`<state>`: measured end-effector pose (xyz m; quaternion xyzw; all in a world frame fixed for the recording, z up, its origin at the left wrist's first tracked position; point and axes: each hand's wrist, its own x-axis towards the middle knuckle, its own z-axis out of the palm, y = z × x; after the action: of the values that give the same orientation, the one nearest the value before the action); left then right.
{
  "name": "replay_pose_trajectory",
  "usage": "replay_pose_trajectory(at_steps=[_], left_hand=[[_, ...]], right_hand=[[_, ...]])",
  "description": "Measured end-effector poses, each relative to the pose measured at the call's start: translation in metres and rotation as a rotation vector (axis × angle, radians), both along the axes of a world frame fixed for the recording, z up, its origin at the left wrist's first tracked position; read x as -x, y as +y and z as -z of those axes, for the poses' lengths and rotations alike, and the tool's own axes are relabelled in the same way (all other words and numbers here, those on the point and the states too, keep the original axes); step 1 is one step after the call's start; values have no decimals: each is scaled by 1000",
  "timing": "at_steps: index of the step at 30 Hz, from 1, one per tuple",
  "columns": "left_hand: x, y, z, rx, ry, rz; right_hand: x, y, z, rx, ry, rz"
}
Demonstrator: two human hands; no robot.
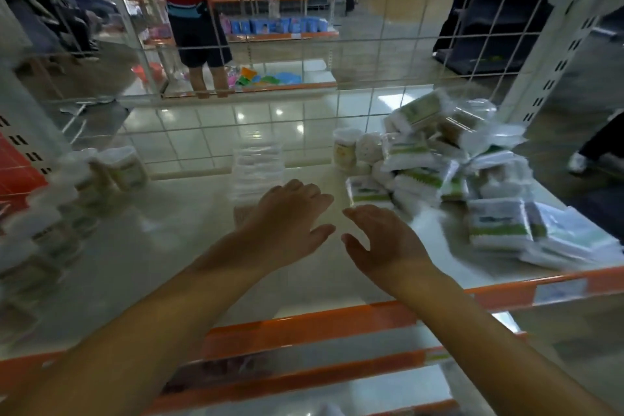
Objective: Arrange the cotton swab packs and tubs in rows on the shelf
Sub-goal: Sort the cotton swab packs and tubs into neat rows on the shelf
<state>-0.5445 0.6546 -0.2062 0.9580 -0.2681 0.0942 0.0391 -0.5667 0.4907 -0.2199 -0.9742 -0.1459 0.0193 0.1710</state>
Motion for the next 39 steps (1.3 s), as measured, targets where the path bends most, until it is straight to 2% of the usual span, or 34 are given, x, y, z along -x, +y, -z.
replay_pose_trajectory(at_steps=[7,10,12,16,19,26,31,35,39], left_hand=[[-21,-54,4,49,-25,-29],[-43,-68,9,158,-1,-120],[-56,-79,8,259,43,-204],[-76,-103,1,380,122,-358],[-90,-116,0,604,241,-446],[-107,-129,8,1025,459,-479],[-105,-129,15,1276,638,-484],[-99,-133,14,1344,626,-476],[-92,-133,13,1417,658,-409]], right_hand=[[-18,-66,4,-119,-192,47],[-36,-87,4,-192,-408,22],[-50,-98,4,-184,-468,28],[-72,-109,0,-67,-447,43],[-80,-111,-1,-12,-481,54],[-90,-111,-1,7,-439,41],[-88,-112,9,-20,-529,33],[-85,-111,13,-43,-530,8],[-78,-105,17,-84,-641,-24]])
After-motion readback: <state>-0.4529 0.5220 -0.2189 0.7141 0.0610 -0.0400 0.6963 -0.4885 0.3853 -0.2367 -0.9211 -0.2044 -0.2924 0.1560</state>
